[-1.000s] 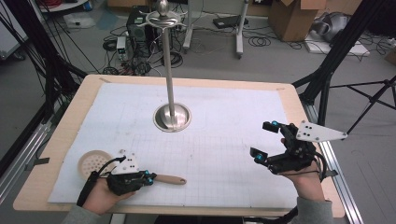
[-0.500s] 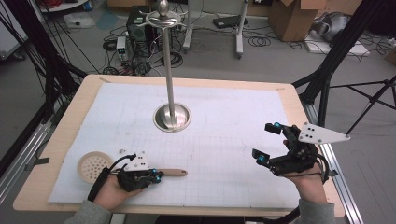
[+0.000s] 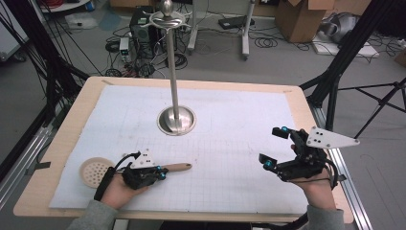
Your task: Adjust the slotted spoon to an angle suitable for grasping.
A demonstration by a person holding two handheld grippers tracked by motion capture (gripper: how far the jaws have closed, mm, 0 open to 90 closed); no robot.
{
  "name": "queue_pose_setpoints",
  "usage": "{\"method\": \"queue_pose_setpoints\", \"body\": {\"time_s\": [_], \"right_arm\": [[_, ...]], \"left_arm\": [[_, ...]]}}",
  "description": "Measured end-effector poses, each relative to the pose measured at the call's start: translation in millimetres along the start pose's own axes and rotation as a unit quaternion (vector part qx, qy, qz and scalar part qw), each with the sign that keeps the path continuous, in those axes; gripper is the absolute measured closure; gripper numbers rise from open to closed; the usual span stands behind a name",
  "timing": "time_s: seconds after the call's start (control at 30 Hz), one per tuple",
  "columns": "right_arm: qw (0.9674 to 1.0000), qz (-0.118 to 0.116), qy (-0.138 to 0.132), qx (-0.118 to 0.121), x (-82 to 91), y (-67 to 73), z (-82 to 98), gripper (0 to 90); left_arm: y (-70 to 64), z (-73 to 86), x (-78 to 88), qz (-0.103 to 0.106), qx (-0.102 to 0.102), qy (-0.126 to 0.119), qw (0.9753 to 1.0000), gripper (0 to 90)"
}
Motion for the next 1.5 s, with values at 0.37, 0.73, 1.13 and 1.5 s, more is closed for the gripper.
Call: {"method": "queue_pose_setpoints", "body": {"time_s": [0.37,0.73,1.13,1.5], "right_arm": [[1.0000,0.002,0.000,-0.004,2.0,0.5,0.0,4.0],[1.0000,0.002,0.005,-0.002,1.8,0.0,2.0,3.9],[0.9999,0.007,0.008,0.002,3.7,0.6,2.5,3.9],[0.9999,0.006,0.008,0.002,4.1,1.3,2.0,3.9]], "left_arm": [[7.7,-1.7,-4.4,-0.016,0.004,-0.007,0.9998,89.8],[18.0,-3.3,-8.6,-0.024,0.016,-0.017,0.9994,89.8],[26.0,-7.8,-15.2,-0.061,0.028,-0.013,0.9977,89.8],[29.9,-8.9,-17.9,-0.078,0.033,-0.017,0.9963,89.8]]}}
Point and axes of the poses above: each handheld gripper's, and its own axes: x roughly backward along the jaws, z roughly out of its underside, y roughly to its left, the point moved 1 cm from there along -x, roughly forward along the jaws, and after that the axes turned 8 degrees about -y, right-handed, at the moved point
